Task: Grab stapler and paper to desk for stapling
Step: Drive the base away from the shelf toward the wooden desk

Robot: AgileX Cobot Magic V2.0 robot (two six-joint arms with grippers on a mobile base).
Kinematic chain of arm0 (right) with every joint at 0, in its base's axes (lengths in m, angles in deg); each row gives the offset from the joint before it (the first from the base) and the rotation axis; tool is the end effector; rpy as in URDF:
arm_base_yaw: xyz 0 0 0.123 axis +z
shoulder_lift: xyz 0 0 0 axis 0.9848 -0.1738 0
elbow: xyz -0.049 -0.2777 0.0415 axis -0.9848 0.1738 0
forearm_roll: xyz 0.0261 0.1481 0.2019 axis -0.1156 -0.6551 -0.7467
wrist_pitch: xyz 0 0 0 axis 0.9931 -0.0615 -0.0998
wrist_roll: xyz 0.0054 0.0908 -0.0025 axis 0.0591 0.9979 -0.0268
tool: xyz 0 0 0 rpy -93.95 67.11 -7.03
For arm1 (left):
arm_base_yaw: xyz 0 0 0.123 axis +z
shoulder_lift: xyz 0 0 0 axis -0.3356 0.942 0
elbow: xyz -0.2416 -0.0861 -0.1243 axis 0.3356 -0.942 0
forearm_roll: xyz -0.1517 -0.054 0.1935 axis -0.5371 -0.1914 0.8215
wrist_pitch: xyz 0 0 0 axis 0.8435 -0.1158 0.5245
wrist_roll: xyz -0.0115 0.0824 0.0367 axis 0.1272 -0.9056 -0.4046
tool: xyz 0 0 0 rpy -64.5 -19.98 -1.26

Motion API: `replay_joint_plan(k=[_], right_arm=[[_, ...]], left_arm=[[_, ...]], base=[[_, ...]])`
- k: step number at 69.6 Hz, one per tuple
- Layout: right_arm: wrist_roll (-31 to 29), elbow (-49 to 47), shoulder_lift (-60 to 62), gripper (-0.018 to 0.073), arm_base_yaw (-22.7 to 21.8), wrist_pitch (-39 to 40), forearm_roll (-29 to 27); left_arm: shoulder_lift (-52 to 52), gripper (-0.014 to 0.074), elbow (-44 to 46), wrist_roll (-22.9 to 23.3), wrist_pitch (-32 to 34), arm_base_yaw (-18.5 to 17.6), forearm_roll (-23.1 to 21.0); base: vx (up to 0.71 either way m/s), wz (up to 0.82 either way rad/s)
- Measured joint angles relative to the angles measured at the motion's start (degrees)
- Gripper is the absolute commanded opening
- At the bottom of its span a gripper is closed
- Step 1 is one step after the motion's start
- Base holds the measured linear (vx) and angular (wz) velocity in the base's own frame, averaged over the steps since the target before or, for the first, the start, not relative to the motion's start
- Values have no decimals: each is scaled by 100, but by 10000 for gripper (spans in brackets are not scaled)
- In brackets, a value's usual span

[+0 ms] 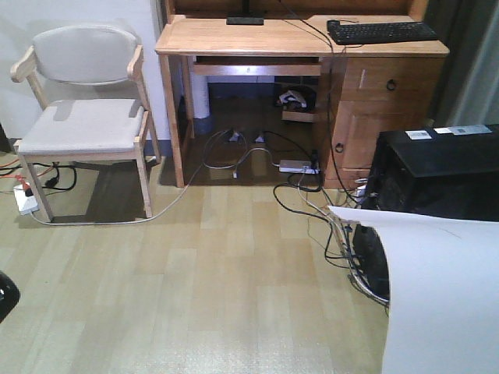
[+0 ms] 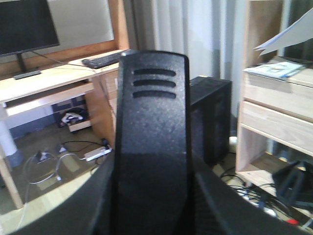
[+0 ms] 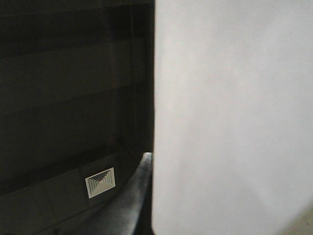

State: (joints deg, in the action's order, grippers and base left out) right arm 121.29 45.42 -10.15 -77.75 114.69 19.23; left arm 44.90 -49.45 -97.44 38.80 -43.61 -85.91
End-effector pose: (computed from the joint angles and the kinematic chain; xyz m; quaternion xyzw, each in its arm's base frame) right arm 0.0298 0.0163 0.2788 0.1351 0.2624 0.6942 0.6564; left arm 0.0148 -0.0266 0.3523 0.2526 0.6987 -0.1819 0.6441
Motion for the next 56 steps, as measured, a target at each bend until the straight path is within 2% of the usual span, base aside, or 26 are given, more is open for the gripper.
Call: replay_joint_plan(k=[56], right_arm=[[0, 0, 0, -5, 0, 0, 0]], left_arm=[[0, -6, 0, 0, 0, 0, 0]], base=[[25, 3]])
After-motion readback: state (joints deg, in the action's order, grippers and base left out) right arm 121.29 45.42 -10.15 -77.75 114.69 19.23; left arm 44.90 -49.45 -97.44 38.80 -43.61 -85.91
